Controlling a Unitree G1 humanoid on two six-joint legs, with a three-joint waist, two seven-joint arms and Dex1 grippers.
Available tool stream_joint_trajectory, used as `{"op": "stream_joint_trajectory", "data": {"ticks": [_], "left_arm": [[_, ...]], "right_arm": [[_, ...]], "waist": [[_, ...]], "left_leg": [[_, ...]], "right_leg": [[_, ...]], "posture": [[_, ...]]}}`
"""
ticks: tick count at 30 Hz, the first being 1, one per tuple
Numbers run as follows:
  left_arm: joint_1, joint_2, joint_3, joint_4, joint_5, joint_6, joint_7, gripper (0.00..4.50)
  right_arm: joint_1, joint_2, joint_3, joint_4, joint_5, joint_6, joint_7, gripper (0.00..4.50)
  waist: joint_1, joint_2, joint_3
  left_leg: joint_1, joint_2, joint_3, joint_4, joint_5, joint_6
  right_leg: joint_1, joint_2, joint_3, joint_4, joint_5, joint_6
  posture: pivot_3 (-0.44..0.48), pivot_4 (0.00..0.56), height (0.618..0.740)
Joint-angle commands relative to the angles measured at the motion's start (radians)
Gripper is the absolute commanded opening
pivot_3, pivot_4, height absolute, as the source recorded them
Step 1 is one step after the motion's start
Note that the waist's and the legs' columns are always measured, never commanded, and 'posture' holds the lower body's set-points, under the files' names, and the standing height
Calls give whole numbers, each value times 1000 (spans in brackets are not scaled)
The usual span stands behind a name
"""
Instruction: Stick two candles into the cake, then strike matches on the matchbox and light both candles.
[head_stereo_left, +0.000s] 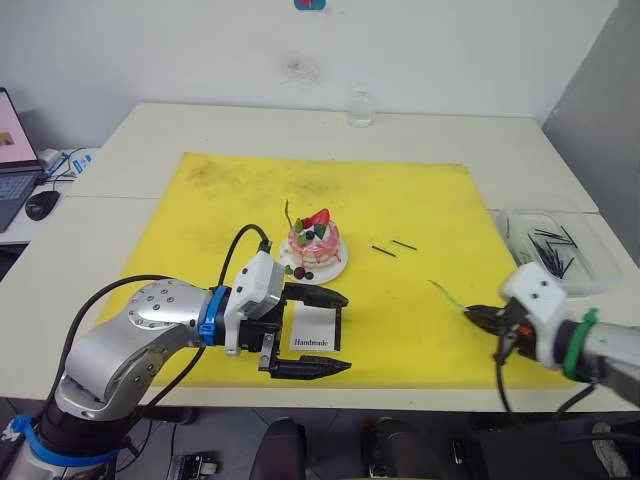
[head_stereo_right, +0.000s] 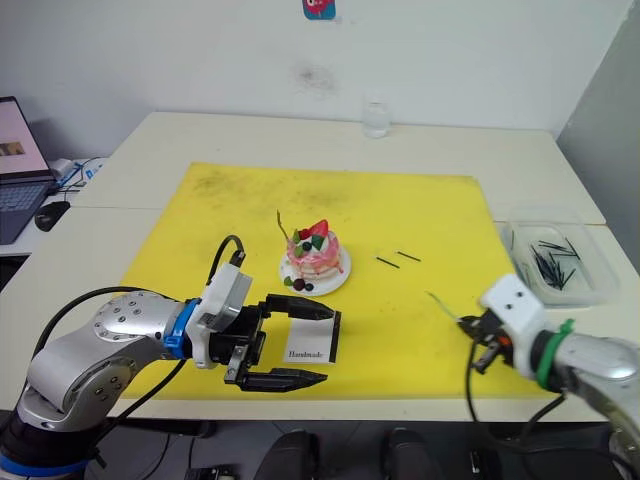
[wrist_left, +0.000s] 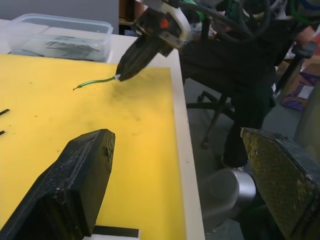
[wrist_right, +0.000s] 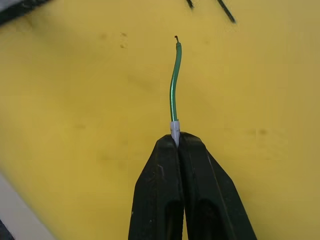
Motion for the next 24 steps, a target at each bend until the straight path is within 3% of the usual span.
{"op": "stream_joint_trajectory", "data": {"ticks": [1,6,12,15,20,24], "left_arm": [[-41,-20,-26,-42,-34,10,-2,4500],[-72,-36,-48,-39,-33,15,3,4500],[-78,-40,-54,-35,-26,13,9,4500],[-76,-41,-54,-36,-25,13,13,4500],[-67,-39,-53,-37,-18,9,19,4500],[-57,-36,-54,-38,2,-5,28,4500]], "right_arm": [[70,-38,-69,101,-25,-134,146,35],[153,-77,-49,228,-108,-279,245,35],[138,-72,-14,263,-109,-261,256,35],[131,-69,-12,269,-110,-254,257,745],[114,-103,-23,267,-121,-249,271,2435],[64,-149,-59,234,-68,-174,295,2435]], "waist": [[-1,0,0],[-6,0,0],[-7,1,0],[-6,1,0],[-6,1,-1],[-6,2,-1]], "left_leg": [[0,0,0,0,0,0],[1,0,0,0,0,0],[1,1,-1,1,0,0],[1,0,-1,1,0,0],[1,0,0,1,0,0],[1,0,-1,1,0,0]], "right_leg": [[0,0,0,0,0,0],[0,1,0,1,0,0],[0,2,0,2,0,0],[0,2,1,2,0,0],[0,1,1,1,0,0],[0,2,1,2,0,0]], "posture": [[0,150,740],[0,150,740],[0,150,740],[0,150,740],[0,150,740],[0,150,740]]}}
